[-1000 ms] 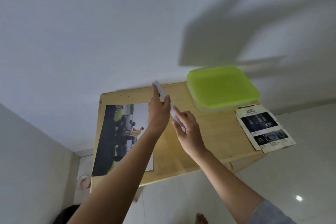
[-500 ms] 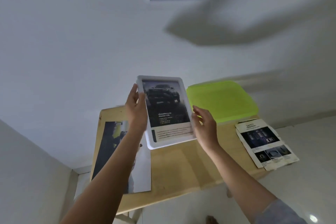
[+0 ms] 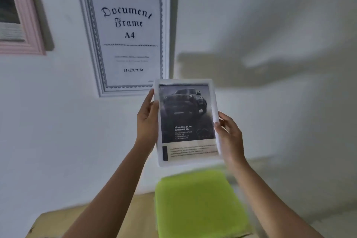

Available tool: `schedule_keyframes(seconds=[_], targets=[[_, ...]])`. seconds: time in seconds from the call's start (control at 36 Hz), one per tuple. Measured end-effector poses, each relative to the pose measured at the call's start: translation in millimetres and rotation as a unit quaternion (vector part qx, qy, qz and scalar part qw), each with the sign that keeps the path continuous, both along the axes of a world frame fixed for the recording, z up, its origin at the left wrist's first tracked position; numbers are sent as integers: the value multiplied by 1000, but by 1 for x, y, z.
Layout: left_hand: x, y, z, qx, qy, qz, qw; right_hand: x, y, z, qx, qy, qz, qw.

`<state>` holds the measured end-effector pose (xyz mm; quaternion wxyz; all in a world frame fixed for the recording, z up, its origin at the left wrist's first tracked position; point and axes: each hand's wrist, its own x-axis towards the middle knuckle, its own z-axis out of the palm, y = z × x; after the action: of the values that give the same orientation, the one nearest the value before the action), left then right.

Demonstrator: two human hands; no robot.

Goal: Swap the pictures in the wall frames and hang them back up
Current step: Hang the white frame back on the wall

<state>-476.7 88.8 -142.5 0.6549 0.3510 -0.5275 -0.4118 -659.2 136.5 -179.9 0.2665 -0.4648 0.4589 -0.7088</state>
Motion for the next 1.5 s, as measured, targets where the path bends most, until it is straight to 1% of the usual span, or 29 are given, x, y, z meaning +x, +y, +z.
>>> schedule_keyframes(seconds=[0.14,0.25,0.33,0.42,0.58,0.67,0.81,0.92,1.11,1.25,1.31,1.39,1.44,1.5], targets=[[-55,-28,56,-83,-35,-17,996,-61,-38,65,-62,-3,16,998],[-78,-50,93,-119,-57,-38,991,-86,-66,115,-124,-19,25,992],[-92,-67,119,-147,-70,-50,985,-98,-87,143,-160,-25,12,987],[-102,-79,145,-178,-88,-35,979,-106,-105,167,-186,-35,-7,982],[-112,-99,187,-218,-77,-8,973,-112,-127,209,-230,-21,2,973],[-114,-110,202,-228,-88,1,970,-114,-139,223,-237,-17,2,971],[-115,-127,219,-242,-108,0,964,-122,-153,238,-248,-13,-4,969],[-117,-132,227,-250,-110,-6,962,-126,-163,244,-239,-14,0,971],[-120,-132,226,-259,-107,-11,960,-133,-179,241,-243,-13,10,970],[-122,-140,223,-255,-116,2,960,-136,-184,240,-244,8,4,970],[-124,-143,221,-252,-124,18,960,-137,-186,240,-243,19,-1,970],[-129,-147,219,-254,-147,69,954,-140,-191,237,-234,52,-20,971],[-133,-149,216,-265,-166,102,944,-141,-192,233,-228,87,-37,969],[-137,-151,213,-285,-191,143,928,-142,-192,230,-229,116,-47,965]])
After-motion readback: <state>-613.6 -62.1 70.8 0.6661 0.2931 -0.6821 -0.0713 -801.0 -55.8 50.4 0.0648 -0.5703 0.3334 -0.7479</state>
